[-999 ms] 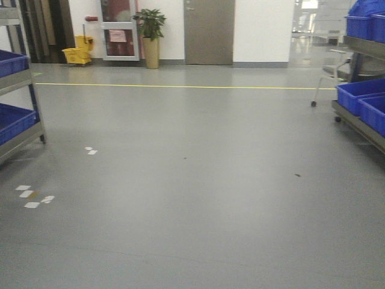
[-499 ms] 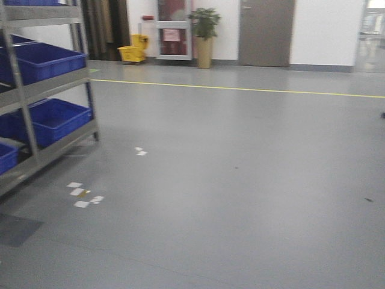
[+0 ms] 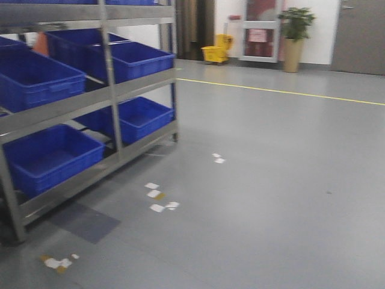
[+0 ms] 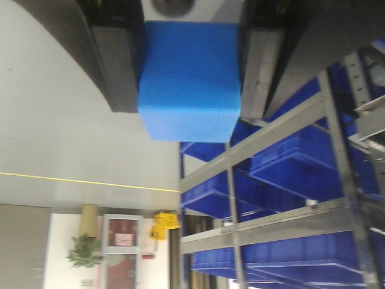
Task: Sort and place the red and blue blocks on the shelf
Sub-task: 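Turn the base toward the shelf of blue bins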
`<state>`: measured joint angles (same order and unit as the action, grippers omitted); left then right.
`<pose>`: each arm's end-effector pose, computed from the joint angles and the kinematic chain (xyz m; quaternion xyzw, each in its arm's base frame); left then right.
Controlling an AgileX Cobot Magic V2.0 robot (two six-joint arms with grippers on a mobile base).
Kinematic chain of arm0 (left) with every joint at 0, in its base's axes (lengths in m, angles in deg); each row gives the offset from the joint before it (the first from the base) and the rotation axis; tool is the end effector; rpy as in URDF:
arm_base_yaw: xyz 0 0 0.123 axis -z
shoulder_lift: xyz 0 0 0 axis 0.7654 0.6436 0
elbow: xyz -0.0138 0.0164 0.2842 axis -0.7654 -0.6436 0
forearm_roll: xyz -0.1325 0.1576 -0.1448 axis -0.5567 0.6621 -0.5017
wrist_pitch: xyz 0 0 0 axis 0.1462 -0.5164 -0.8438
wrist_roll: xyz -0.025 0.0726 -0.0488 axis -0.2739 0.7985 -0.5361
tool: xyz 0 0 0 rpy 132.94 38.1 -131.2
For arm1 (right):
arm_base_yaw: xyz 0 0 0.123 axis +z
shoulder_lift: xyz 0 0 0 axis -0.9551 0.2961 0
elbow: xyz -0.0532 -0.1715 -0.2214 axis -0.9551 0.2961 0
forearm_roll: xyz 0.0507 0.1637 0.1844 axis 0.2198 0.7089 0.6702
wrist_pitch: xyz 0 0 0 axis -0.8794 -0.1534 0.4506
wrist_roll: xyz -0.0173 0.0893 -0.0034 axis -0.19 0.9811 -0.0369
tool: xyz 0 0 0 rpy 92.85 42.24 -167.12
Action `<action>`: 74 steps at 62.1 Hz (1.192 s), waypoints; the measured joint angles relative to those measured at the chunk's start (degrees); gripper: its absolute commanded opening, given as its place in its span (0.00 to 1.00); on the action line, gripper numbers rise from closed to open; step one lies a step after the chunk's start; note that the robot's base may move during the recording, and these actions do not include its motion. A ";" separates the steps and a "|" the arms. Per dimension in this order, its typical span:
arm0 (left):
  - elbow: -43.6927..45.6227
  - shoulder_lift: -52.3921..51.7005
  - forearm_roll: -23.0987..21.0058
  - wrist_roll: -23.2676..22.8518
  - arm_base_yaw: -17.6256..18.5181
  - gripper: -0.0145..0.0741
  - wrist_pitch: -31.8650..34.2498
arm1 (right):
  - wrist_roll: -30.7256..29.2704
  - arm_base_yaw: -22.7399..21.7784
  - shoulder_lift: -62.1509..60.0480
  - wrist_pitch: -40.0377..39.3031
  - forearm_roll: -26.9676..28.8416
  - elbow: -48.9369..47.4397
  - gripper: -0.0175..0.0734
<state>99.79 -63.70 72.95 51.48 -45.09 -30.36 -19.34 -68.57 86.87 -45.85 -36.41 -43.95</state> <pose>0.0649 -0.0070 0.3122 0.0268 0.6976 -0.0444 0.7146 0.1104 0.0083 0.2990 -0.0113 0.7431 0.0400 0.6679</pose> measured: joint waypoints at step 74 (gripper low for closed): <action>0.00 0.00 0.00 0.00 0.00 0.30 0.00 | 0.00 0.00 0.00 0.00 0.00 0.00 0.25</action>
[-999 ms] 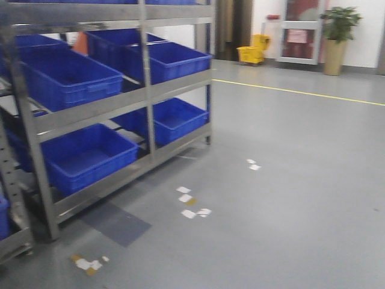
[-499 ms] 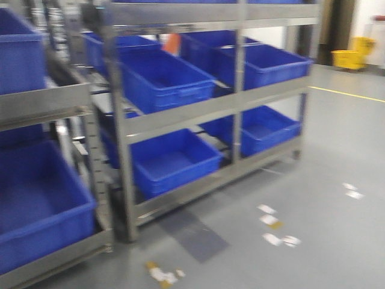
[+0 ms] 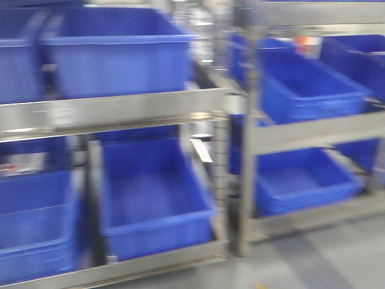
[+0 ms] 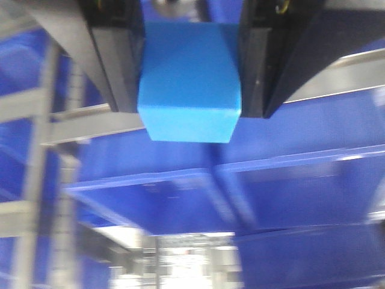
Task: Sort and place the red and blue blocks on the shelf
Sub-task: 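Turn the base toward the shelf of blue bins, then drive the base up to the shelf, stopping before the bins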
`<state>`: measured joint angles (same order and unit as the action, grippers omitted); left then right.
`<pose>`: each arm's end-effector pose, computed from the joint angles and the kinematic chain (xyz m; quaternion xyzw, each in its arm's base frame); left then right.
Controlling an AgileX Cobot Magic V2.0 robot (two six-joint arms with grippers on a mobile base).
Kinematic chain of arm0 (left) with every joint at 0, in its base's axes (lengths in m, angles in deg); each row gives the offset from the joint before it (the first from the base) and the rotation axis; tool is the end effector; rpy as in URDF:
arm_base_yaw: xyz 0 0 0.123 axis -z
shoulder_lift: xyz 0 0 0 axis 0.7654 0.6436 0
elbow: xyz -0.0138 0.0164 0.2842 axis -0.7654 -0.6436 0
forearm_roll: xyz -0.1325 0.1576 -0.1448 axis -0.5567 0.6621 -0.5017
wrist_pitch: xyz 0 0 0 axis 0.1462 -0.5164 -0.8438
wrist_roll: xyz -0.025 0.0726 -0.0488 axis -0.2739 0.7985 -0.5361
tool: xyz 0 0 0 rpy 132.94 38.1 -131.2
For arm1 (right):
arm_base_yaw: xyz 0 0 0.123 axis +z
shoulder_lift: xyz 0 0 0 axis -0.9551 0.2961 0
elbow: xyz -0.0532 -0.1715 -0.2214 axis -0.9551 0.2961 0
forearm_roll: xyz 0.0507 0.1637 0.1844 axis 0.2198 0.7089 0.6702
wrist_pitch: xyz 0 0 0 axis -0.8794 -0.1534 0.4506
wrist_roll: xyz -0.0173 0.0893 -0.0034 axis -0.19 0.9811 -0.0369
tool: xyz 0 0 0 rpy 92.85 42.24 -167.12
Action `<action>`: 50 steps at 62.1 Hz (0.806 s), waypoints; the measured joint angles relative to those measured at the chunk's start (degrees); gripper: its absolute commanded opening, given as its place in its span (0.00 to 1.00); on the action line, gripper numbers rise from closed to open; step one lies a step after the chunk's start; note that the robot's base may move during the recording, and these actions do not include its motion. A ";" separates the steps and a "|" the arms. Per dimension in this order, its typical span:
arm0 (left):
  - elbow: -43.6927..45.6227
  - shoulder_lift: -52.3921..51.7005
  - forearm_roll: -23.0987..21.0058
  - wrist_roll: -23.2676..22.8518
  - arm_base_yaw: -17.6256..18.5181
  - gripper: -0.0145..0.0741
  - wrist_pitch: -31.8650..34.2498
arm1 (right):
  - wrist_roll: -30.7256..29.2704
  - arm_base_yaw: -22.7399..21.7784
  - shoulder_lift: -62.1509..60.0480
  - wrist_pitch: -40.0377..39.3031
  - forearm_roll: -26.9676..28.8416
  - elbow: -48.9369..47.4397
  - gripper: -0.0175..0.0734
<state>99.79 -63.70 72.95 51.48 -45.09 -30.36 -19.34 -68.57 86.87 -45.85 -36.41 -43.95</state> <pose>0.0649 -0.0070 0.3122 0.0268 0.6976 -0.0444 0.7146 0.1104 0.0083 0.2990 -0.0113 0.7431 0.0400 0.6679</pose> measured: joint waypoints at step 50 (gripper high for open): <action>0.00 0.00 0.00 0.00 0.00 0.30 0.00 | 0.00 0.00 0.00 0.00 0.00 0.00 0.25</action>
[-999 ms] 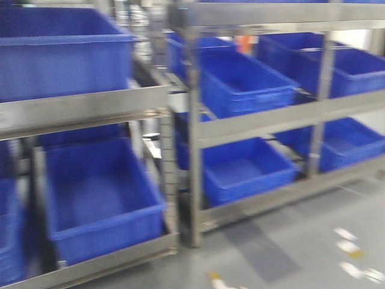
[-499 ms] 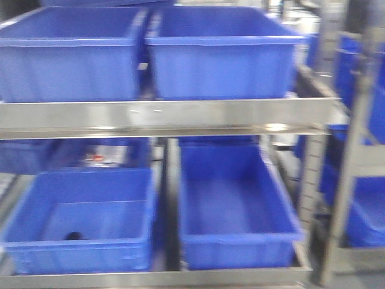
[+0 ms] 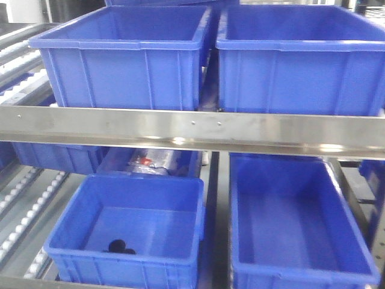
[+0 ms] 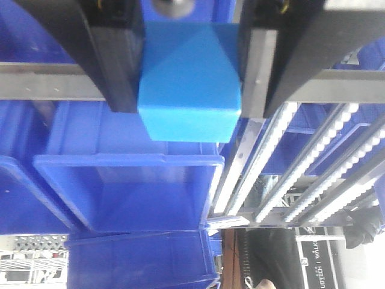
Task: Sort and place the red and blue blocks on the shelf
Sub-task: 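Drive the base up to the shelf, stopping before the bins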
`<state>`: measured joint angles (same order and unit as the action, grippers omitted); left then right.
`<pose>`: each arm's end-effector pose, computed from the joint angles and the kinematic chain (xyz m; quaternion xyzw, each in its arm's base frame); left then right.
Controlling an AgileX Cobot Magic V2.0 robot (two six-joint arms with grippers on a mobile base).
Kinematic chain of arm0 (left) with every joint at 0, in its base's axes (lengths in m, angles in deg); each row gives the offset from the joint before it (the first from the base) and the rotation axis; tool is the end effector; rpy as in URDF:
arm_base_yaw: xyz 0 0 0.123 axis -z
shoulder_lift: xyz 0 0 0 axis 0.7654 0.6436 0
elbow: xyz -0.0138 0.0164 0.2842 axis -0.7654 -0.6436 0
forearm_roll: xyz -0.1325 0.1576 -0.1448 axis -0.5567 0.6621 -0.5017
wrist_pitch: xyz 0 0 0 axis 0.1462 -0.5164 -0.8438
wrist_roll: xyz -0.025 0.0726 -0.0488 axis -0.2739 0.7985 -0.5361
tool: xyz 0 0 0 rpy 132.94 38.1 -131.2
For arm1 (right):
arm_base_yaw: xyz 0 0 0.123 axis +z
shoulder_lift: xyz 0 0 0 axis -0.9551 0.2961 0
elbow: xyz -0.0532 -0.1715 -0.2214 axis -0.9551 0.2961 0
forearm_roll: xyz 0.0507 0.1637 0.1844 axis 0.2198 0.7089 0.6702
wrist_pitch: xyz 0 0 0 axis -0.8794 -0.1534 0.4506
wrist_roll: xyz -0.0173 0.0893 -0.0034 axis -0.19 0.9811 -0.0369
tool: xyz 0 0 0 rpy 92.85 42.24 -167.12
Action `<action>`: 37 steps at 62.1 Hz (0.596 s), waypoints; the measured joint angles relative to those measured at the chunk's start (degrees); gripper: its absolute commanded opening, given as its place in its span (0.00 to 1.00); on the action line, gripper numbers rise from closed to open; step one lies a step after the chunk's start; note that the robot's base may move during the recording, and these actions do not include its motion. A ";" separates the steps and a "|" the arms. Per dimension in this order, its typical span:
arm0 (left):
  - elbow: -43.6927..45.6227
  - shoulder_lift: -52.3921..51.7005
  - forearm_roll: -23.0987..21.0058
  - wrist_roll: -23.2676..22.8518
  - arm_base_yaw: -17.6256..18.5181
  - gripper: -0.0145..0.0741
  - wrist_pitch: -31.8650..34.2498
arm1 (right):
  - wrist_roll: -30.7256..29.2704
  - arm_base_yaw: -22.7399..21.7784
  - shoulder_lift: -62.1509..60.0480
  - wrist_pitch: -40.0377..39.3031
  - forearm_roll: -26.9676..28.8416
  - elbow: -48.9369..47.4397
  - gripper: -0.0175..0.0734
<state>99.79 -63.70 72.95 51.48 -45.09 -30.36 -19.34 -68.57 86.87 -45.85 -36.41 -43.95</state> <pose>0.0649 -0.0070 0.3122 0.0268 0.6976 -0.0444 0.7146 0.1104 0.0083 0.2990 -0.0113 0.7431 0.0400 0.6679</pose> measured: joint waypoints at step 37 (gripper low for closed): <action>0.00 0.00 0.00 0.00 0.00 0.30 0.00 | 0.00 0.00 0.00 0.00 0.00 0.00 0.25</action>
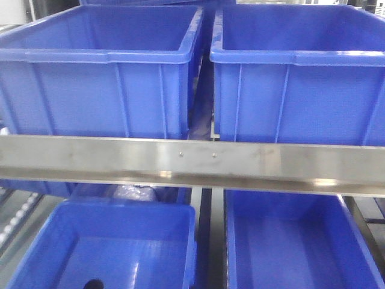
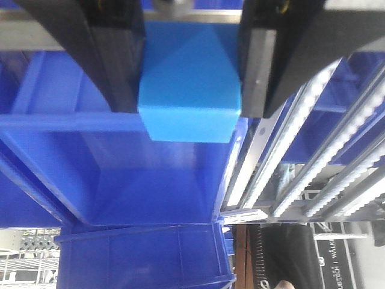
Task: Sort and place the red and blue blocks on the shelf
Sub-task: 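Drive the base up to the shelf, stopping before the bins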
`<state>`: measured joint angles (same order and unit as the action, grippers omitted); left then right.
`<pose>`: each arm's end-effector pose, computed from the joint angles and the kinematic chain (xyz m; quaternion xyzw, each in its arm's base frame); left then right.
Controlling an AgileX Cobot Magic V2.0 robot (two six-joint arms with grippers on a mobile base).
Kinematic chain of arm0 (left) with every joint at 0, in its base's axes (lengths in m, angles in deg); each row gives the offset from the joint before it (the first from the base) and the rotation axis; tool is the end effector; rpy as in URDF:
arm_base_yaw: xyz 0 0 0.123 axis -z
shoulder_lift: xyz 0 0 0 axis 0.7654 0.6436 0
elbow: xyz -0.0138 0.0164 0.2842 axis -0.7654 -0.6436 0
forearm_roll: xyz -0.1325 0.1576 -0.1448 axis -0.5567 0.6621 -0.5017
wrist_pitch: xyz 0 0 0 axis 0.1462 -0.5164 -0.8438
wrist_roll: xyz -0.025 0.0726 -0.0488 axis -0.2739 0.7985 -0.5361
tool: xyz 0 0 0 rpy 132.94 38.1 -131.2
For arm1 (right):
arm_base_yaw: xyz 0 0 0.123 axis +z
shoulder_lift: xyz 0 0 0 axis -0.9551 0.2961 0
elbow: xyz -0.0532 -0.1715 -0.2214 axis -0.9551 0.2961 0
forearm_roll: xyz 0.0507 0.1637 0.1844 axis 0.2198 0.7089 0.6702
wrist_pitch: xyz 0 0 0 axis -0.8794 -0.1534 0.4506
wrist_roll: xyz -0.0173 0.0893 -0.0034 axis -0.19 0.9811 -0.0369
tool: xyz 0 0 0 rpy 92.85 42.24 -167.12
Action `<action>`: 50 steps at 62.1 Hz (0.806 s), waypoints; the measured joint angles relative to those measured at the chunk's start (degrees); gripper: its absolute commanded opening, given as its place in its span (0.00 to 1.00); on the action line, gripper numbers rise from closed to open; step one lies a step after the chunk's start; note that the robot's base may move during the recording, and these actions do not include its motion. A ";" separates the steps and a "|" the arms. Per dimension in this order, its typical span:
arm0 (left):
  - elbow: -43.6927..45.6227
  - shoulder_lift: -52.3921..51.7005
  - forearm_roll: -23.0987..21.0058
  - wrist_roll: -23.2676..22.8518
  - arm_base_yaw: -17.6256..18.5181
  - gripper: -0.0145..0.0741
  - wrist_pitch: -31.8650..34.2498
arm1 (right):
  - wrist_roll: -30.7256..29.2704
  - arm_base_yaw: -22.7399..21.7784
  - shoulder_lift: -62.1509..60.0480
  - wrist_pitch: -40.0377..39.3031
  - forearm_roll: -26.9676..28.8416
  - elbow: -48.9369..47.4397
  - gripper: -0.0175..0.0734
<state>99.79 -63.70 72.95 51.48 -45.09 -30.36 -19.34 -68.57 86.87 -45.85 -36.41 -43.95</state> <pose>0.0649 -0.0070 0.3122 0.0268 0.6976 -0.0444 0.7146 0.1104 0.0083 0.2990 -0.0113 0.7431 0.0400 0.6679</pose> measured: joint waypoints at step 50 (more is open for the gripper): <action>0.00 0.00 0.00 0.00 0.00 0.30 0.00 | 0.00 0.00 0.00 0.00 0.00 0.00 0.25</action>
<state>99.79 -63.70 72.95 51.48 -45.09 -30.36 -19.34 -68.57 86.87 -45.85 -36.41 -43.95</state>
